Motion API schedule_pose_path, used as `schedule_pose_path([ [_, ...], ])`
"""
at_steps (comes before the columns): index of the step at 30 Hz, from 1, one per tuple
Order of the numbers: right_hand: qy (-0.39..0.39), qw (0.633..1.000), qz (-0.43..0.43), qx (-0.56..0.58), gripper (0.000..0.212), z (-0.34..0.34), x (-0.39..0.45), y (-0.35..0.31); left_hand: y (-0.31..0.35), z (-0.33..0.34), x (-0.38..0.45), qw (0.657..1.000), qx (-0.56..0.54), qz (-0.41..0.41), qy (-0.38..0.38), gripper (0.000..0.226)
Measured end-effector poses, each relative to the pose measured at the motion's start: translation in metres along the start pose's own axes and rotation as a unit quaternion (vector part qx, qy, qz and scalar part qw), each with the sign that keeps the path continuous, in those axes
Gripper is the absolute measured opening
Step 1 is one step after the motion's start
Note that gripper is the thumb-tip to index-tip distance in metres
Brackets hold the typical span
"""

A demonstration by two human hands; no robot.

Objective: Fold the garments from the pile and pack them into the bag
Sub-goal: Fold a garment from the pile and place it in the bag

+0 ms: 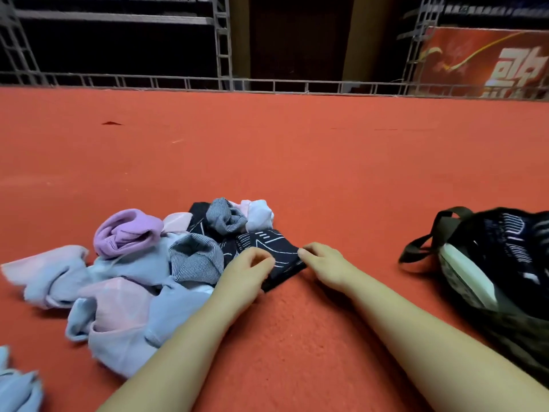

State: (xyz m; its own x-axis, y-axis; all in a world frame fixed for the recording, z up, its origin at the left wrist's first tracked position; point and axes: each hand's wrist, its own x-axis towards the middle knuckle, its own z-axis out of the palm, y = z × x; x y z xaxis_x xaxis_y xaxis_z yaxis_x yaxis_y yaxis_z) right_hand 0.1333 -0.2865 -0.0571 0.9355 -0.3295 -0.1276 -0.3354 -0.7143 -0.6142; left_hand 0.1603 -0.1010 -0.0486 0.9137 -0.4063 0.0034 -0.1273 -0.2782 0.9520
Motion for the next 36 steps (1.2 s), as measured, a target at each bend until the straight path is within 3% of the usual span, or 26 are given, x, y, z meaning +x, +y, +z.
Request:
schedule_pose_path([
  [4, 0.099, 0.989, 0.001, 0.111, 0.023, 0.017, 0.002, -0.009, -0.012, 0.009, 0.005, 0.998, 0.029, 0.012, 0.049, 0.007],
  [7, 0.136, 0.975, -0.003, 0.176, 0.02, 0.022, -0.001, -0.006, -0.019, 0.012, 0.008, 0.997, 0.052, 0.019, 0.054, 0.009],
  [10, 0.107, 0.96, -0.016, 0.259, 0.021, 0.012, -0.008, -0.012, -0.014, 0.008, 0.003, 0.999, 0.004, 0.036, 0.035, 0.023],
  [14, 0.089, 0.894, -0.057, 0.435, 0.017, -0.02, -0.022, -0.03, 0.005, 0.002, -0.01, 0.987, 0.052, 0.149, -0.023, 0.054],
  [17, 0.046, 0.85, -0.082, 0.519, 0.016, -0.047, -0.036, -0.047, 0.03, 0.007, -0.01, 0.977, 0.014, 0.212, -0.022, 0.05],
  [22, 0.109, 0.865, -0.082, 0.484, 0.019, -0.096, -0.026, -0.065, 0.08, 0.001, 0.049, 0.965, 0.049, 0.257, 0.028, 0.032],
  [25, 0.157, 0.86, -0.106, 0.473, 0.018, -0.133, -0.02, -0.075, 0.12, -0.006, 0.08, 0.965, 0.025, 0.262, 0.004, 0.032],
  [28, 0.161, 0.847, -0.177, 0.475, 0.011, -0.165, -0.026, -0.083, 0.157, -0.01, 0.083, 0.958, -0.052, 0.28, -0.025, 0.013],
  [32, 0.173, 0.892, -0.218, 0.358, 0.013, -0.168, -0.043, -0.065, 0.163, -0.001, 0.058, 0.969, -0.101, 0.217, -0.069, 0.021],
  [36, 0.185, 0.934, -0.203, 0.227, 0.016, -0.13, -0.065, -0.028, 0.115, 0.015, 0.02, 0.983, -0.083, 0.099, -0.132, 0.019],
])
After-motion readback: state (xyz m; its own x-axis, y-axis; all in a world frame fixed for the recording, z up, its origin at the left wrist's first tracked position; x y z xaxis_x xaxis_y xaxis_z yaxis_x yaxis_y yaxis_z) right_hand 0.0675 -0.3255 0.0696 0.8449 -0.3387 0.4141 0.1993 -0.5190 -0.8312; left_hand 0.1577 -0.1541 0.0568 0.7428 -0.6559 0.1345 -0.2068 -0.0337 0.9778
